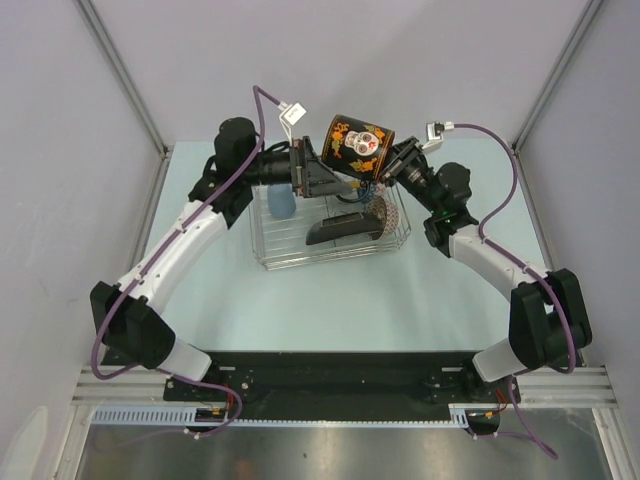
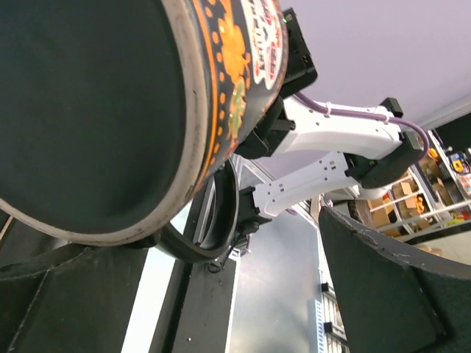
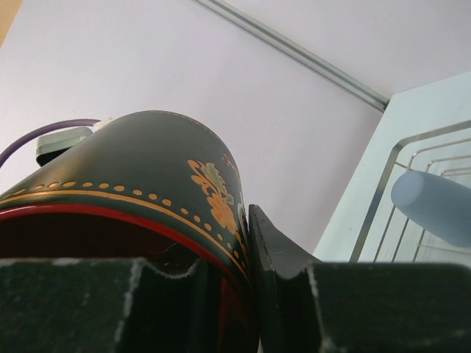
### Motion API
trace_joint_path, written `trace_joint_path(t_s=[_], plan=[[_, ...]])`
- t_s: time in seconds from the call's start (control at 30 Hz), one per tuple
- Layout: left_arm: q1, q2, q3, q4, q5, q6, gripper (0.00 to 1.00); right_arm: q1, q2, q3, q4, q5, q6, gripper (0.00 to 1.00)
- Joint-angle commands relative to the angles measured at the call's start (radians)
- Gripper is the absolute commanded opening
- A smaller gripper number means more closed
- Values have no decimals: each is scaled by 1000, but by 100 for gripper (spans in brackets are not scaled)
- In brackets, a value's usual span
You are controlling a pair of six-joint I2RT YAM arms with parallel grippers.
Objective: Load the mixed dishes into the dish rack
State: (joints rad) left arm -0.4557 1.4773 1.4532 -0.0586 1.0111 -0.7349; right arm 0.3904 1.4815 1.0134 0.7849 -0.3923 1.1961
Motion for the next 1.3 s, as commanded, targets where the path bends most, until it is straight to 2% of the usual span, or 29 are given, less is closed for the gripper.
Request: trace_joint_path(t_s=[0.0, 0.4, 0.5, 0.77, 1.03, 1.27], plan=[[-47, 15, 9, 52, -14, -6, 100, 22, -14, 105, 185, 49, -7, 0], [-89, 51, 50, 25, -34, 2, 100, 22, 43, 122, 201, 27, -7, 0], [-87, 52, 47, 55, -11, -30, 90, 27, 49, 122, 189, 10, -23, 0], [-86, 70, 88, 101, -11, -70, 89, 42, 74, 128, 157, -75, -64, 0], [-86, 110, 159, 121, -29, -107, 84, 132, 141, 148, 158, -126, -98, 0], [-89, 113, 162, 187, -20, -173, 79, 163, 243, 159, 341, -102, 42, 0]])
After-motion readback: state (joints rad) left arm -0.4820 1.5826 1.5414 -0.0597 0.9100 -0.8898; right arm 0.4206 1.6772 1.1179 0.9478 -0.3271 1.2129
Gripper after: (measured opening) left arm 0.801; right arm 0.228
